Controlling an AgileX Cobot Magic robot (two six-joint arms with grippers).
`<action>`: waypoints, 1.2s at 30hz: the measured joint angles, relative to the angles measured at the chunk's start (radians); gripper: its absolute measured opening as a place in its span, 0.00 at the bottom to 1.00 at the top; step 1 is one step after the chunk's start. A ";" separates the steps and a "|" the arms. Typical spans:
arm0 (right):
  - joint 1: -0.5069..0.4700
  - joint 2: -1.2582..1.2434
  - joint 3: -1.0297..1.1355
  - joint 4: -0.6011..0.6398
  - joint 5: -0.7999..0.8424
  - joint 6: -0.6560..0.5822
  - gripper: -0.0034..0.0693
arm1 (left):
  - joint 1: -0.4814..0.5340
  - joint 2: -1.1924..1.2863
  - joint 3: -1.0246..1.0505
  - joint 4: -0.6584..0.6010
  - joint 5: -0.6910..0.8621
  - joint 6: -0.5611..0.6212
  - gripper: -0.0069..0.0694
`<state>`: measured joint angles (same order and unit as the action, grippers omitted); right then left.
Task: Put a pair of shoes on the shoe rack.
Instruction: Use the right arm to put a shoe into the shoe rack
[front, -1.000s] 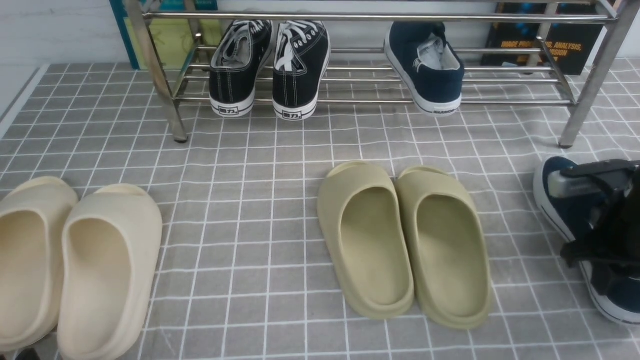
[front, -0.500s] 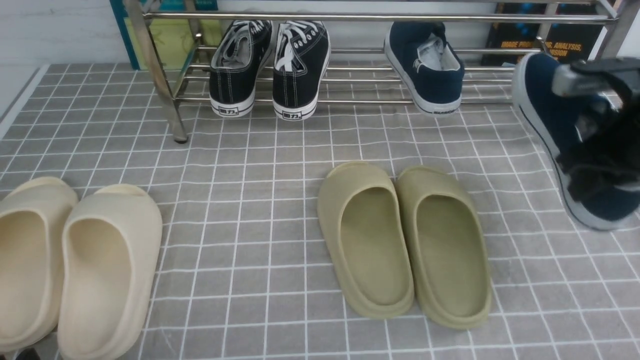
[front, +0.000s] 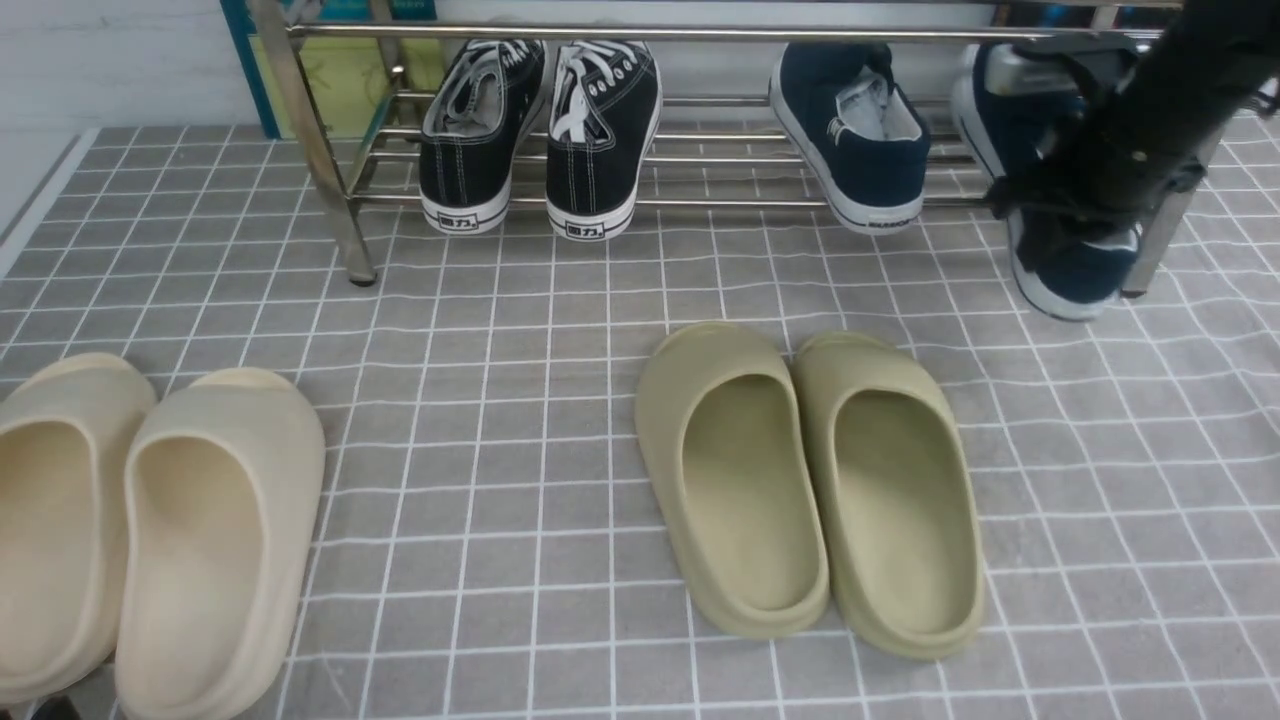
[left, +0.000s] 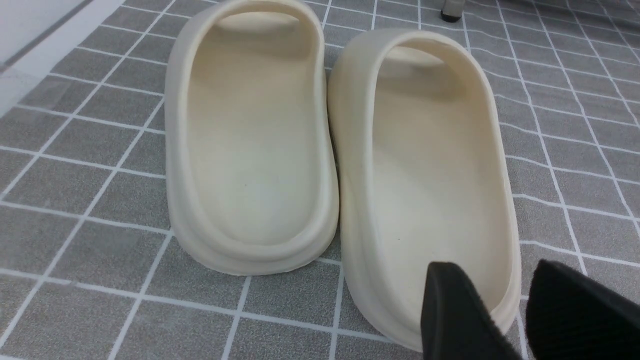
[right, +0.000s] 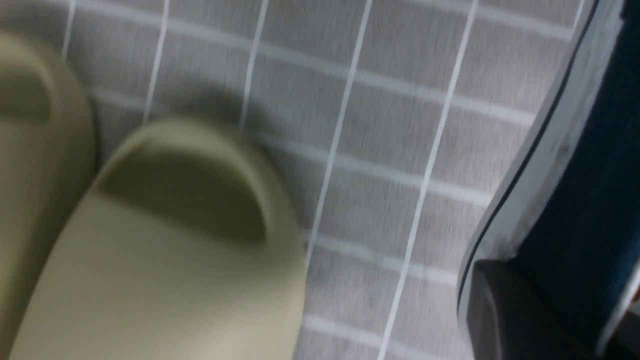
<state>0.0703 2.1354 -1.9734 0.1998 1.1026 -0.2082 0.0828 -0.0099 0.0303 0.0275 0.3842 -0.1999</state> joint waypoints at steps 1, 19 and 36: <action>0.000 0.052 -0.073 0.006 0.008 0.000 0.10 | 0.000 0.000 0.000 0.000 0.000 0.000 0.40; 0.001 0.216 -0.362 0.036 0.148 -0.043 0.21 | 0.000 0.000 0.000 0.000 0.000 0.000 0.40; 0.000 0.192 -0.487 -0.004 0.148 0.019 0.49 | 0.000 0.000 0.000 0.000 0.000 0.000 0.40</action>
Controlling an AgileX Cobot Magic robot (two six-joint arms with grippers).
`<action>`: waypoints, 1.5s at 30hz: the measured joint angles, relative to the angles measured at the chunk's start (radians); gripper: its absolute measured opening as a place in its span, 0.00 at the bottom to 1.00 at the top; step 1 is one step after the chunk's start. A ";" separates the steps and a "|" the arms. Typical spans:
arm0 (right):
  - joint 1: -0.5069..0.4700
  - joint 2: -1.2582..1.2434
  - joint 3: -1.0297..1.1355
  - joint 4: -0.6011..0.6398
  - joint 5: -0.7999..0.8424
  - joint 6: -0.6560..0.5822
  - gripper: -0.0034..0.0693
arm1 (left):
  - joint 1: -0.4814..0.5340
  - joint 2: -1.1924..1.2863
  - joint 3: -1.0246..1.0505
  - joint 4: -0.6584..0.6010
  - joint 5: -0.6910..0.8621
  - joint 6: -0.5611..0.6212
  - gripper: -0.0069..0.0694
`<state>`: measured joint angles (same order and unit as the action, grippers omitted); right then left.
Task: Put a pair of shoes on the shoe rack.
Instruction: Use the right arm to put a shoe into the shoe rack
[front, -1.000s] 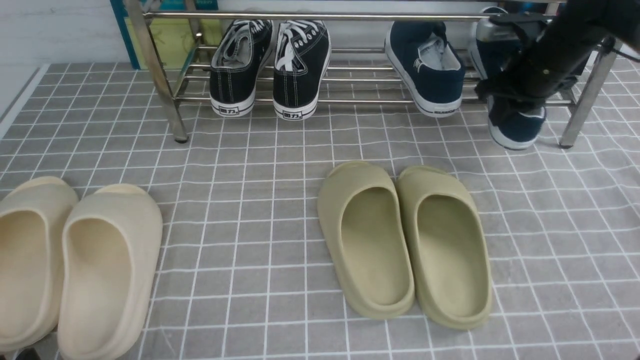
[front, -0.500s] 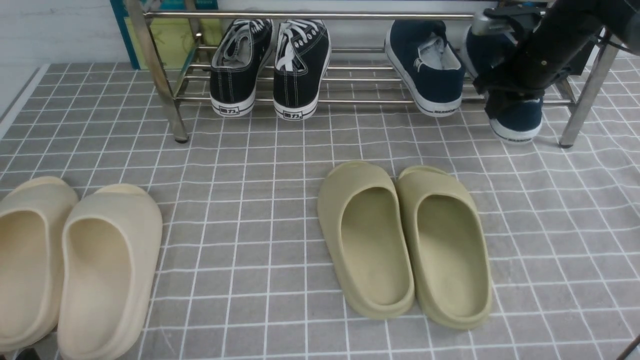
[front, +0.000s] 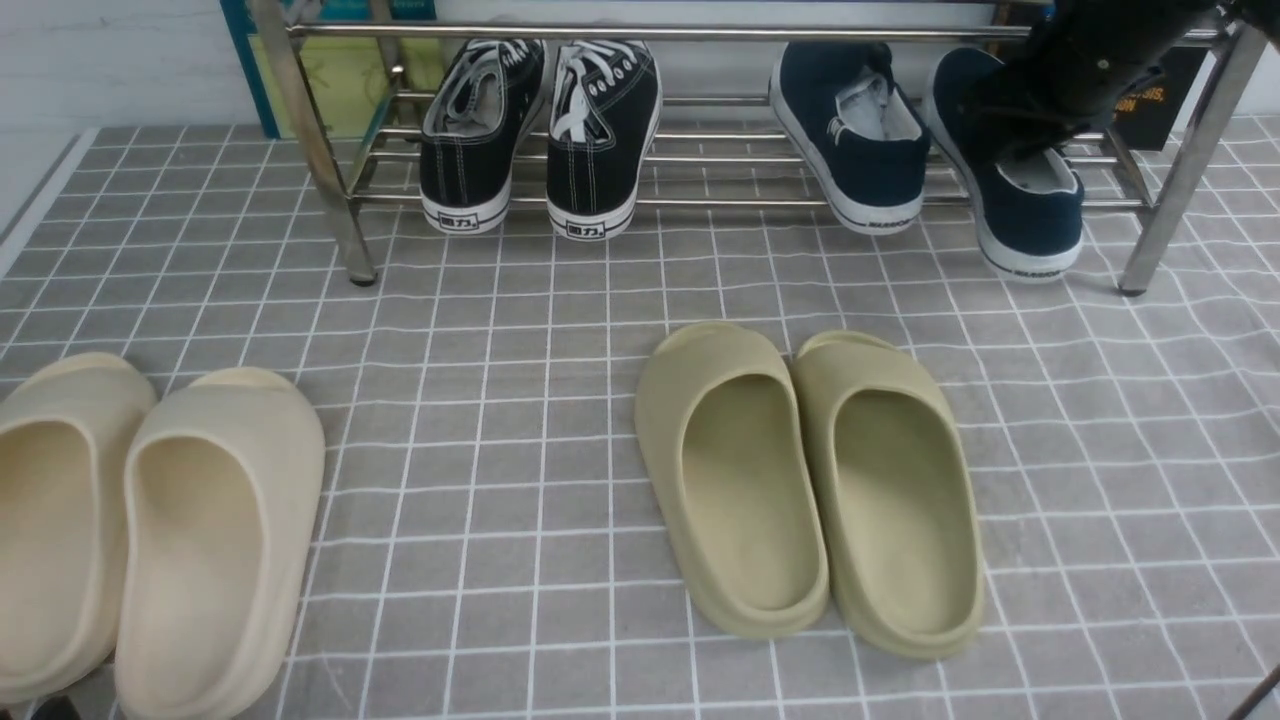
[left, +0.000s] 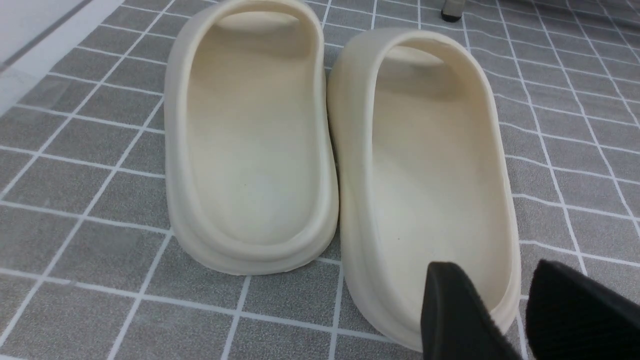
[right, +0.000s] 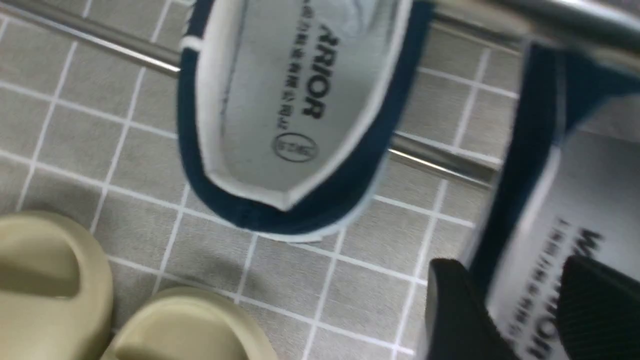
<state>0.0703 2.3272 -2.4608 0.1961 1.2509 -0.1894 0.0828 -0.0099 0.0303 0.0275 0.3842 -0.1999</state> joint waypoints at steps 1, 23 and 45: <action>0.000 -0.020 0.012 -0.006 0.000 0.009 0.49 | 0.000 0.000 0.000 0.000 0.000 0.000 0.40; 0.000 -0.357 0.871 -0.098 -0.401 0.031 0.06 | 0.000 0.000 0.000 0.000 0.000 0.000 0.40; 0.000 -0.269 0.525 -0.096 -0.248 0.099 0.06 | 0.000 0.000 0.000 0.000 0.000 0.000 0.40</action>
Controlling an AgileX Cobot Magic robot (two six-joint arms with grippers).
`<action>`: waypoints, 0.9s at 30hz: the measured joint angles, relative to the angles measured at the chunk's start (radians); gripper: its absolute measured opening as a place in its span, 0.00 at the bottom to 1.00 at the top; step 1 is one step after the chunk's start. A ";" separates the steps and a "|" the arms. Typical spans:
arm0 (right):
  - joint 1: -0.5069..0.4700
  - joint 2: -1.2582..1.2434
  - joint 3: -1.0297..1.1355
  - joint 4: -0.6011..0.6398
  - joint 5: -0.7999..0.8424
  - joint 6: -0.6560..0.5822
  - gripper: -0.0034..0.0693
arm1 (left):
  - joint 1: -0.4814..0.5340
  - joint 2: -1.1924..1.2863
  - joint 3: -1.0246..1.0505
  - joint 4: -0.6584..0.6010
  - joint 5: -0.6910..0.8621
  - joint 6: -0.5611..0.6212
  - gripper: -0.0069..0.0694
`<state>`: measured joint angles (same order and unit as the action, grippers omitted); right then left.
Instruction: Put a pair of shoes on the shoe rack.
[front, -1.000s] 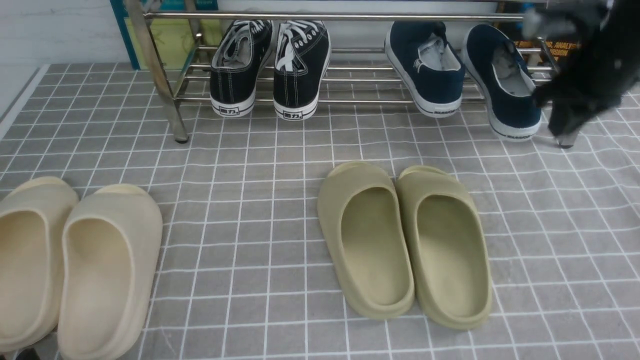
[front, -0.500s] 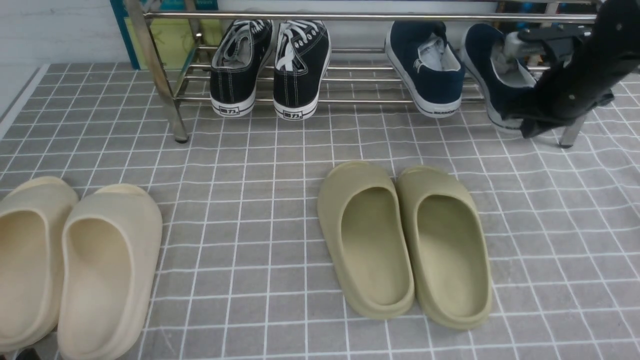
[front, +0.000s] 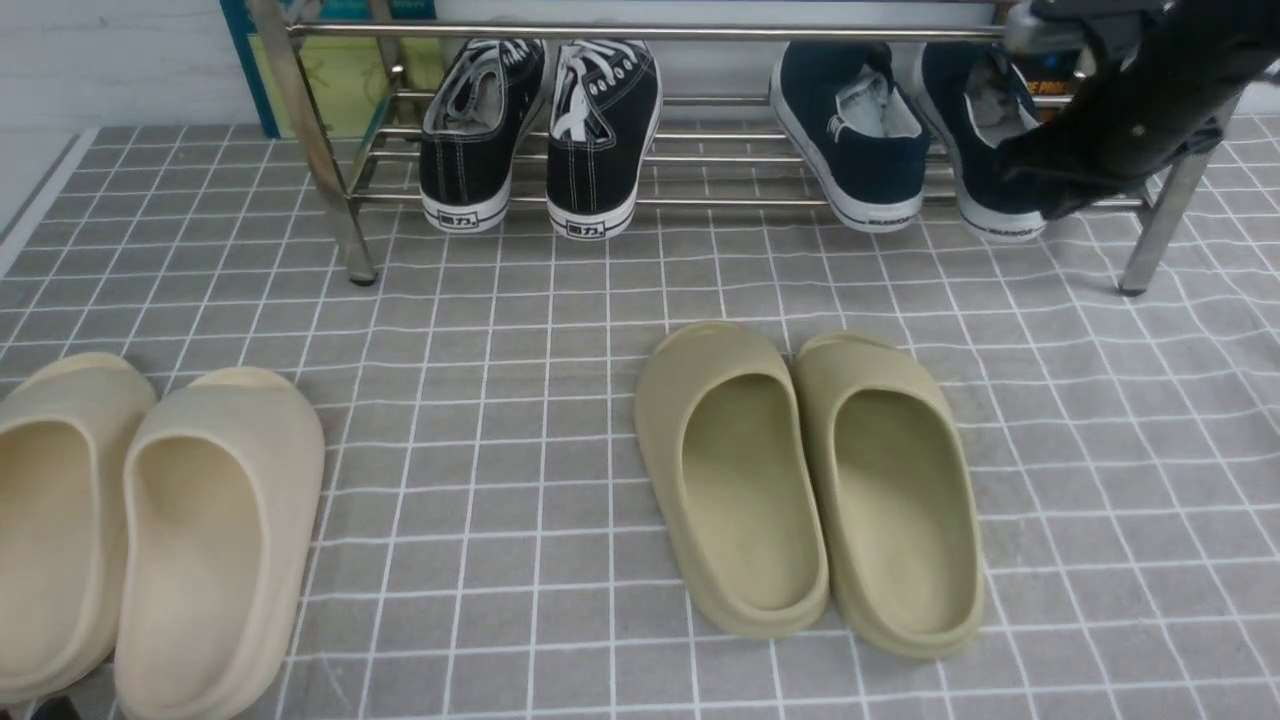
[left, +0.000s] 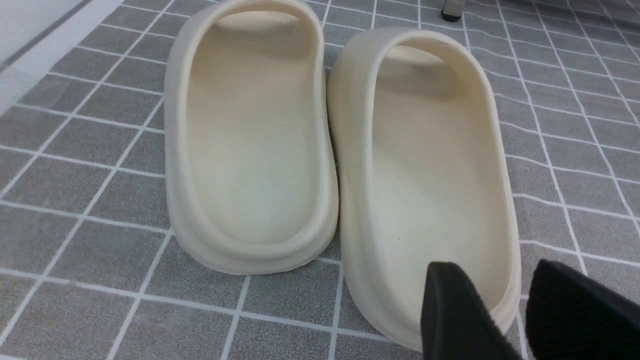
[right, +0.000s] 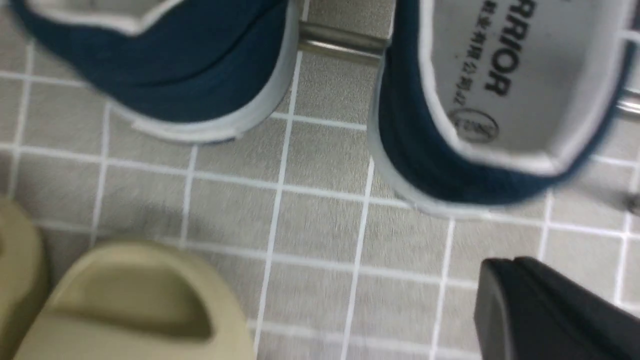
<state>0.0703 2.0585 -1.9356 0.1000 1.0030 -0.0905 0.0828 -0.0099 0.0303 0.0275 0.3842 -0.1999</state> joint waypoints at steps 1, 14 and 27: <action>0.000 -0.042 -0.001 0.000 0.036 0.000 0.06 | 0.000 0.000 0.000 0.000 0.000 0.000 0.40; 0.000 -0.672 0.319 0.104 -0.047 -0.098 0.07 | 0.000 0.000 0.000 0.000 0.000 0.000 0.40; 0.000 -1.163 0.694 0.130 -0.170 -0.147 0.08 | 0.000 0.000 0.000 0.000 0.000 0.000 0.40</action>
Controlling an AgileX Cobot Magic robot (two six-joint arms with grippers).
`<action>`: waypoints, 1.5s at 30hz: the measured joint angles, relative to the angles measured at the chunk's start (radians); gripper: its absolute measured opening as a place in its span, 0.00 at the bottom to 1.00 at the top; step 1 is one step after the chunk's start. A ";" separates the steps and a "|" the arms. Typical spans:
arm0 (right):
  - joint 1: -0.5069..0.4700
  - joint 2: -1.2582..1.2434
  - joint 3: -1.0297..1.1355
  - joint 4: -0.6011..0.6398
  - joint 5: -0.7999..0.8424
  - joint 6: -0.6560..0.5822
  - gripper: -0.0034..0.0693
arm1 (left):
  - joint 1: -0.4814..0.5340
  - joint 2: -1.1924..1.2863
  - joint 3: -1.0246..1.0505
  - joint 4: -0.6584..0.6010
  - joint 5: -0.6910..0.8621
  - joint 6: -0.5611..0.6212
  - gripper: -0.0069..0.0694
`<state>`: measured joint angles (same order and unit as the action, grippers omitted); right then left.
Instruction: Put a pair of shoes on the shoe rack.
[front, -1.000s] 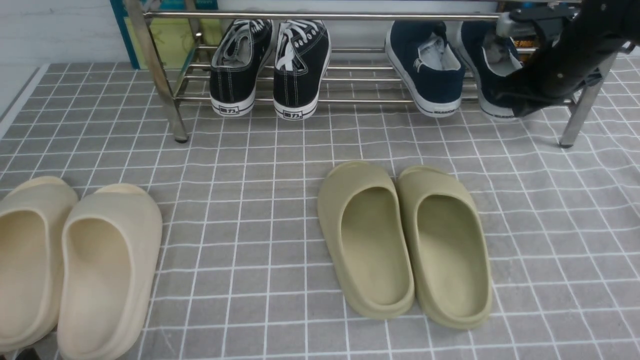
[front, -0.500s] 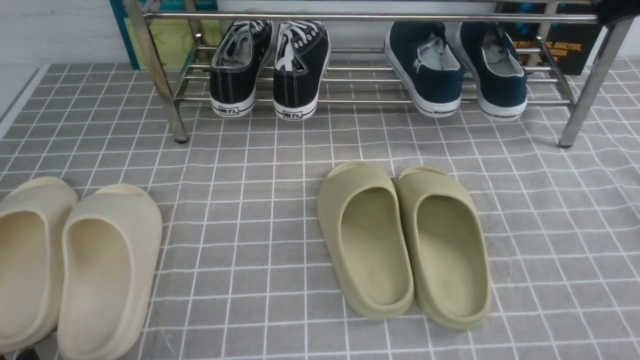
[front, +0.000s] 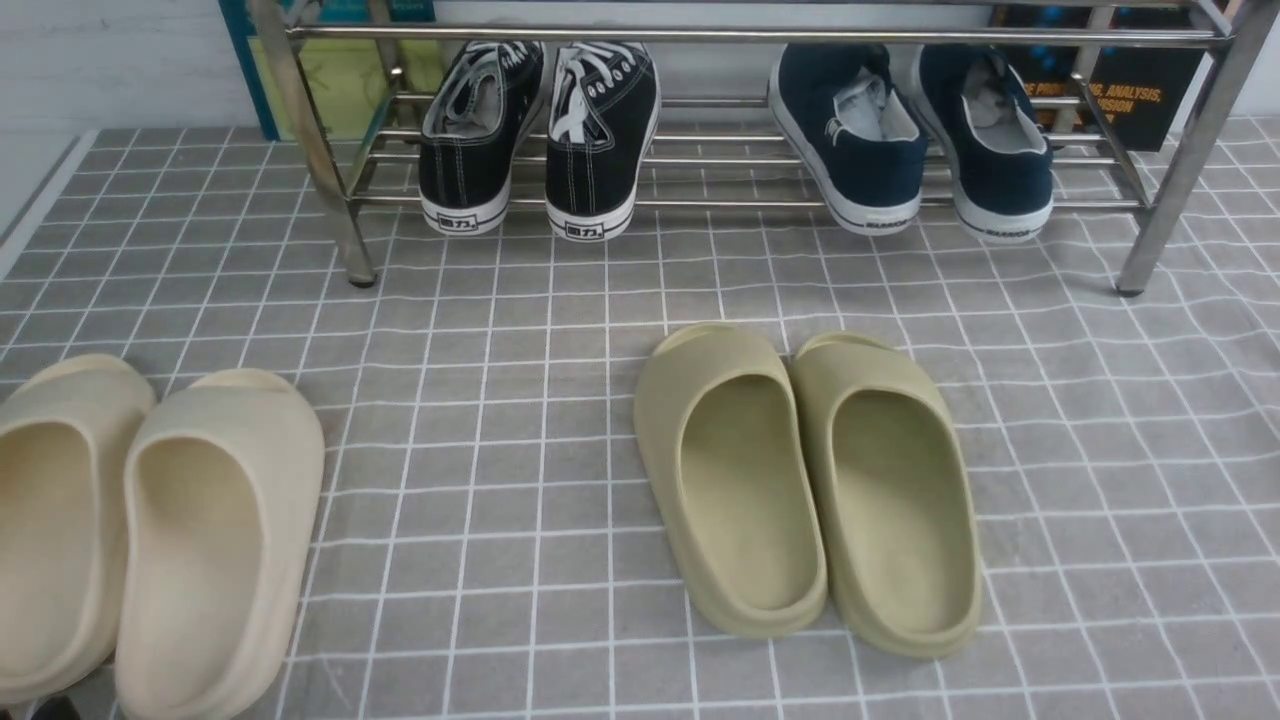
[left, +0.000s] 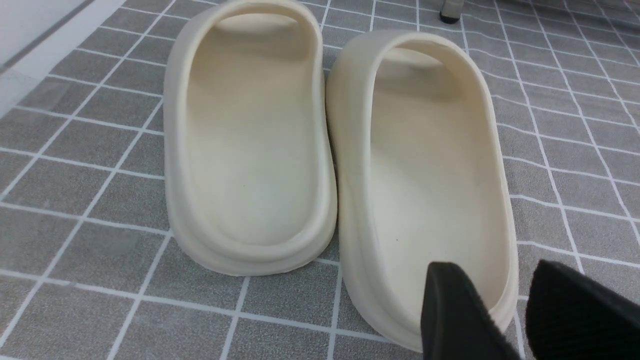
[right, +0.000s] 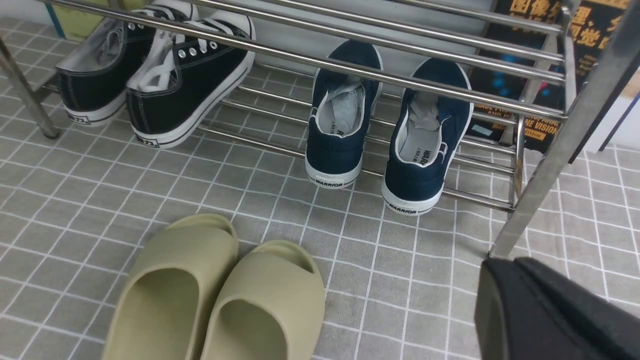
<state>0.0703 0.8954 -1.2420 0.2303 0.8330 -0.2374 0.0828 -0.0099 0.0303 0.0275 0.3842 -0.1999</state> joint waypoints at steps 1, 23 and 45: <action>0.000 -0.005 0.003 0.000 0.000 0.000 0.08 | 0.000 0.000 0.000 0.000 0.000 0.000 0.40; 0.000 -0.148 0.063 0.000 0.095 -0.001 0.10 | 0.000 0.000 0.000 0.000 0.000 0.000 0.40; -0.071 -0.595 1.005 -0.314 -0.795 0.281 0.04 | 0.000 0.000 0.000 0.000 0.000 0.000 0.40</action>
<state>-0.0009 0.3003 -0.2371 -0.0836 0.0384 0.0436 0.0828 -0.0099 0.0303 0.0275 0.3842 -0.1999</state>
